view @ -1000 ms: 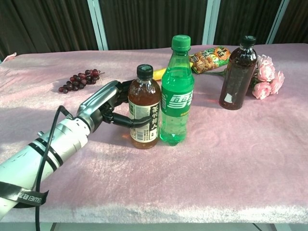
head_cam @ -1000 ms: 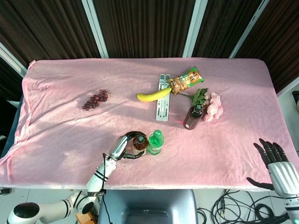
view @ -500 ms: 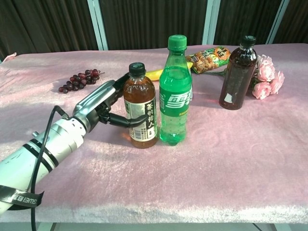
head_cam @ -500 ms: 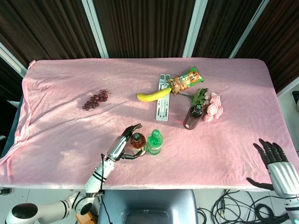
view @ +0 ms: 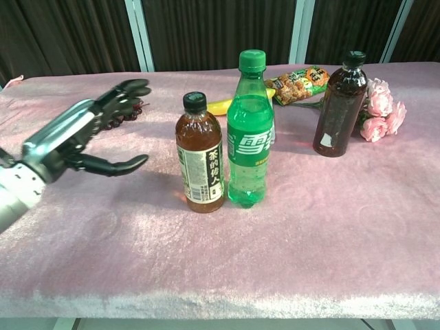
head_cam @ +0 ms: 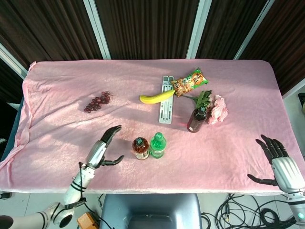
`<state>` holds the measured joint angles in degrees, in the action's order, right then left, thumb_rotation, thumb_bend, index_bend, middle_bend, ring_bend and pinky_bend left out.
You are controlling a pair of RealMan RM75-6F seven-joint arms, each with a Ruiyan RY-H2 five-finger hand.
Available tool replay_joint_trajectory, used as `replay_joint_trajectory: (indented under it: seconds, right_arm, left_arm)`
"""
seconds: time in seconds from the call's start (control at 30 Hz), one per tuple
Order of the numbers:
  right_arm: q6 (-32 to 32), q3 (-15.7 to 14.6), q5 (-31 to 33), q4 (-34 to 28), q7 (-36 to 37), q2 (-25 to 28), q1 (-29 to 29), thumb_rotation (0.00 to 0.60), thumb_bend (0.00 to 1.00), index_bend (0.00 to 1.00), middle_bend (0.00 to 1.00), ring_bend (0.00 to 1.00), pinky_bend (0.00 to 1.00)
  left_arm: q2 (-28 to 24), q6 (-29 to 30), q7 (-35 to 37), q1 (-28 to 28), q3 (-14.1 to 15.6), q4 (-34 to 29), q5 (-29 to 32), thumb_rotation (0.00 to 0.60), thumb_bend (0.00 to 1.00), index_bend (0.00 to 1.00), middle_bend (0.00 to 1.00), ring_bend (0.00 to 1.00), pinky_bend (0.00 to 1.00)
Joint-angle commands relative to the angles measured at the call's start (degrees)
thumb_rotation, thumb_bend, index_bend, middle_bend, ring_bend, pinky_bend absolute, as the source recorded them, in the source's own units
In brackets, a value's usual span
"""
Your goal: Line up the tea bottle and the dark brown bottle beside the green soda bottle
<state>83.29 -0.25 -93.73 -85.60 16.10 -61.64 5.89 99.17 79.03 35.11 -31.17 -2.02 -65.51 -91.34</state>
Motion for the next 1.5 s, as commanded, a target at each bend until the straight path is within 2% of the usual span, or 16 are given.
replay_joint_trajectory:
  seconds: [0.03, 0.1, 0.2, 0.33, 0.47, 0.57, 0.8, 1.0, 1.07, 1.17, 1.2, 1.3, 1.5]
  right_arm:
    - [-3.49, 2.44, 1.63, 3.45, 10.15, -2.66, 3.89, 0.600, 0.20, 0.00, 0.00, 0.00, 0.01]
    - [-6.76, 3.13, 2.13, 4.47, 16.57, -3.11, 6.42, 0.600, 0.20, 0.00, 0.00, 0.00, 0.02]
    - [-11.77, 5.38, 4.08, 6.34, 22.91, -4.81, 10.71, 0.600, 0.20, 0.00, 0.00, 0.00, 0.04]
    - [-20.85, 8.59, 8.75, 11.34, 27.14, -8.38, 16.86, 0.600, 0.20, 0.00, 0.00, 0.00, 0.05]
    - [-27.18, 10.85, 11.61, 16.80, 31.56, -12.13, 21.68, 0.600, 0.20, 0.00, 0.00, 0.00, 0.05]
    - [-30.93, 12.04, 13.40, 20.28, 33.52, -14.59, 24.44, 0.600, 0.20, 0.00, 0.00, 0.00, 0.05]
    - [-39.55, 12.50, 14.10, 24.40, 37.57, -17.88, 30.40, 0.600, 0.20, 0.00, 0.00, 0.00, 0.05]
    - [-41.06, 12.66, 13.45, 25.67, 39.13, -20.19, 33.17, 0.600, 0.20, 0.00, 0.00, 0.00, 0.07]
    - [-40.63, 12.64, 13.38, 26.14, 38.99, -20.89, 33.50, 0.600, 0.20, 0.05, 0.01, 0.00, 0.09]
    - [-40.48, 12.51, 13.69, 26.74, 38.47, -21.83, 33.79, 0.600, 0.20, 0.24, 0.14, 0.06, 0.16]
    - [-40.20, 12.54, 13.84, 27.03, 38.25, -22.20, 33.80, 0.600, 0.21, 0.33, 0.20, 0.10, 0.20]
    - [-39.45, 12.83, 14.54, 27.88, 37.28, -23.49, 33.91, 0.600, 0.21, 0.47, 0.28, 0.18, 0.26]
    - [-39.39, 13.22, 16.17, 30.41, 32.97, -26.30, 34.84, 0.600, 0.21, 0.62, 0.37, 0.26, 0.32]
  left_arm:
    - [-6.84, 5.91, -3.51, 5.64, 3.60, 1.20, -1.78, 0.600, 0.29, 0.00, 0.04, 0.00, 0.00]
    - [-9.81, 7.62, -6.03, 8.20, 4.66, 2.17, -1.37, 0.600, 0.29, 0.00, 0.05, 0.00, 0.00]
    - [-12.97, 9.48, -9.26, 11.88, 4.74, 2.66, 1.04, 0.600, 0.29, 0.00, 0.06, 0.00, 0.00]
    - [-13.69, 12.13, -11.39, 14.09, 3.20, 3.23, 2.36, 0.600, 0.29, 0.00, 0.06, 0.00, 0.00]
    - [-14.75, 12.99, -19.96, 15.48, 2.34, 2.91, 3.18, 0.600, 0.29, 0.00, 0.06, 0.00, 0.00]
    - [-16.19, 11.23, -23.77, 16.12, 2.06, 0.67, 4.64, 0.600, 0.29, 0.00, 0.06, 0.00, 0.00]
    - [-18.45, 7.41, -24.52, 16.37, 2.02, -2.15, 5.61, 0.600, 0.29, 0.00, 0.06, 0.00, 0.00]
    - [-19.05, 6.06, -24.83, 16.54, 1.76, -2.82, 5.49, 0.600, 0.30, 0.00, 0.06, 0.00, 0.00]
    - [-19.38, 5.13, -24.94, 16.56, 1.75, -3.23, 5.72, 0.600, 0.30, 0.00, 0.06, 0.00, 0.00]
    - [-19.75, 4.48, -25.10, 16.61, 1.59, -3.89, 5.78, 0.600, 0.30, 0.00, 0.06, 0.00, 0.00]
    - [-19.80, 4.39, -25.13, 16.65, 1.58, -4.05, 5.69, 0.600, 0.29, 0.00, 0.06, 0.00, 0.00]
    - [-19.95, 4.04, -25.37, 16.70, 1.57, -4.48, 5.40, 0.600, 0.29, 0.00, 0.06, 0.00, 0.00]
    - [-20.03, 3.19, -25.84, 16.79, 1.42, -5.03, 5.28, 0.600, 0.30, 0.00, 0.06, 0.00, 0.00]
